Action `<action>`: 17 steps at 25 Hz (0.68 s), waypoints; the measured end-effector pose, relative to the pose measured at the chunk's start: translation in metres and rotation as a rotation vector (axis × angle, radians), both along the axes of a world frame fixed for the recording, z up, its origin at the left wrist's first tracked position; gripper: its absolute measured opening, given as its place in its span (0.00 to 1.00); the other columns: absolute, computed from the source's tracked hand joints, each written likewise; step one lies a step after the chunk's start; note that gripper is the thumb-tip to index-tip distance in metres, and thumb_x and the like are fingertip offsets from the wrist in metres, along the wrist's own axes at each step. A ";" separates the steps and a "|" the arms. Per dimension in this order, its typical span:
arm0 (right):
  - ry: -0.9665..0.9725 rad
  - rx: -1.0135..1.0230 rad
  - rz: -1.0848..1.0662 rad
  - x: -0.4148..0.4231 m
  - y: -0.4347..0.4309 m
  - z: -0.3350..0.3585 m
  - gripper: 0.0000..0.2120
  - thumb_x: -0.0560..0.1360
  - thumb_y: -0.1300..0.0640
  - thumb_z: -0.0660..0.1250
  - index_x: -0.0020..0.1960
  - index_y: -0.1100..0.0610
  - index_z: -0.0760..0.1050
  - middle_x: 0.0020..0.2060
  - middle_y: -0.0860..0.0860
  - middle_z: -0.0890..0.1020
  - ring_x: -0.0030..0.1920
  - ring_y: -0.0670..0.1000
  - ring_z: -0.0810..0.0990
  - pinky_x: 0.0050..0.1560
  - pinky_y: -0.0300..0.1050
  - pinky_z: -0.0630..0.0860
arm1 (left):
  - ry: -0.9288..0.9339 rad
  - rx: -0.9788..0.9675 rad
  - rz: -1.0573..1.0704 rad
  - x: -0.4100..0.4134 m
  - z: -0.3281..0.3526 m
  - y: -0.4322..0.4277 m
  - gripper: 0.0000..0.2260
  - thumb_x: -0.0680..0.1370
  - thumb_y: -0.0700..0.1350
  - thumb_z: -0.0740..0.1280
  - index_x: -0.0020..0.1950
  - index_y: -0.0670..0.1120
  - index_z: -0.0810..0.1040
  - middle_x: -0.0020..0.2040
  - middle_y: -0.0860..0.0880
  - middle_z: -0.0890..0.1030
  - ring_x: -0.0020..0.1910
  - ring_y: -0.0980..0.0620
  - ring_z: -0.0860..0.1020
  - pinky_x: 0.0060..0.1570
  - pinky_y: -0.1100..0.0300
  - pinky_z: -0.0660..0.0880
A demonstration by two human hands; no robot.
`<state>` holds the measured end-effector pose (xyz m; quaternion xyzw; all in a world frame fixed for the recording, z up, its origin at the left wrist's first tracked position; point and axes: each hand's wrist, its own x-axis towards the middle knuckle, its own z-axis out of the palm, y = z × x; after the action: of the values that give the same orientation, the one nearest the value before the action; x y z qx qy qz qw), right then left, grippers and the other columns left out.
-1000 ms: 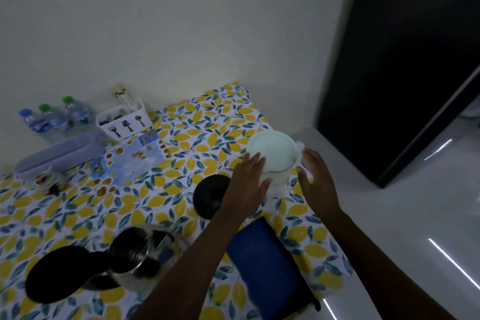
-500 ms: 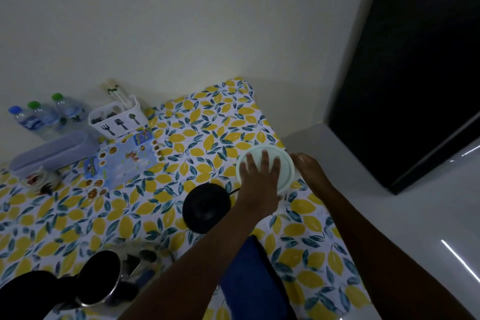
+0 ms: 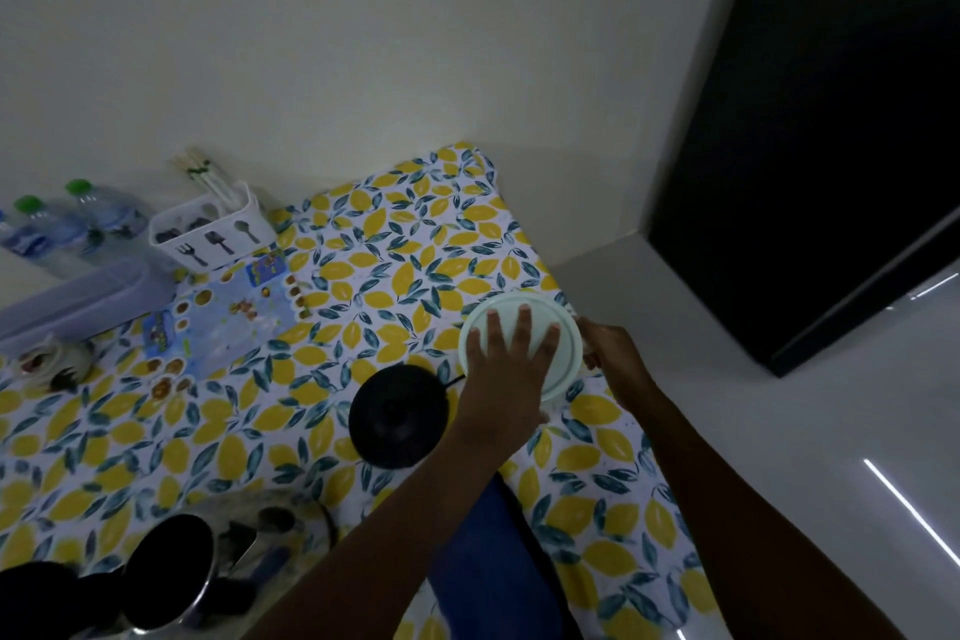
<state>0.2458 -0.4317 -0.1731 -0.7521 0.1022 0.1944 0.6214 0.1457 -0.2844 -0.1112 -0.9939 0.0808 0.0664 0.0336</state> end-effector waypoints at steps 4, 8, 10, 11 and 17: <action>-0.047 0.034 -0.110 -0.042 -0.008 -0.001 0.24 0.69 0.41 0.70 0.24 0.54 0.65 0.19 0.49 0.66 0.22 0.47 0.64 0.25 0.38 0.63 | 0.014 0.026 -0.086 -0.022 0.006 0.002 0.45 0.74 0.56 0.68 0.77 0.51 0.37 0.79 0.40 0.41 0.75 0.29 0.44 0.70 0.28 0.49; -0.047 0.027 -0.134 -0.073 0.005 0.006 0.20 0.69 0.45 0.70 0.28 0.58 0.68 0.19 0.50 0.67 0.22 0.48 0.65 0.27 0.41 0.64 | -0.004 -0.069 -0.034 -0.068 0.014 0.015 0.41 0.77 0.54 0.65 0.77 0.51 0.37 0.80 0.41 0.41 0.76 0.30 0.43 0.71 0.29 0.48; -0.069 0.031 -0.093 -0.089 0.016 0.012 0.21 0.71 0.47 0.69 0.28 0.58 0.67 0.18 0.50 0.66 0.21 0.48 0.65 0.27 0.42 0.64 | -0.041 -0.077 0.018 -0.098 0.020 0.021 0.40 0.77 0.53 0.64 0.77 0.50 0.38 0.80 0.41 0.42 0.76 0.30 0.44 0.71 0.28 0.49; -0.084 0.028 -0.068 -0.099 0.025 0.016 0.22 0.72 0.48 0.69 0.27 0.57 0.66 0.18 0.49 0.66 0.20 0.47 0.66 0.27 0.42 0.64 | -0.057 -0.074 0.053 -0.114 0.024 0.026 0.40 0.77 0.54 0.63 0.77 0.50 0.38 0.79 0.40 0.42 0.76 0.29 0.44 0.70 0.28 0.50; -0.066 -0.044 -0.005 -0.140 0.102 0.054 0.26 0.72 0.50 0.71 0.18 0.50 0.66 0.14 0.44 0.69 0.16 0.42 0.68 0.19 0.35 0.65 | -0.157 -0.076 0.206 -0.186 0.047 0.075 0.41 0.78 0.57 0.62 0.77 0.48 0.35 0.79 0.38 0.43 0.75 0.28 0.47 0.70 0.28 0.53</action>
<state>0.1054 -0.3300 -0.1186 -0.7714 0.0879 0.1654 0.6081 -0.0404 -0.2090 -0.0643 -0.9997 -0.0221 -0.0113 -0.0049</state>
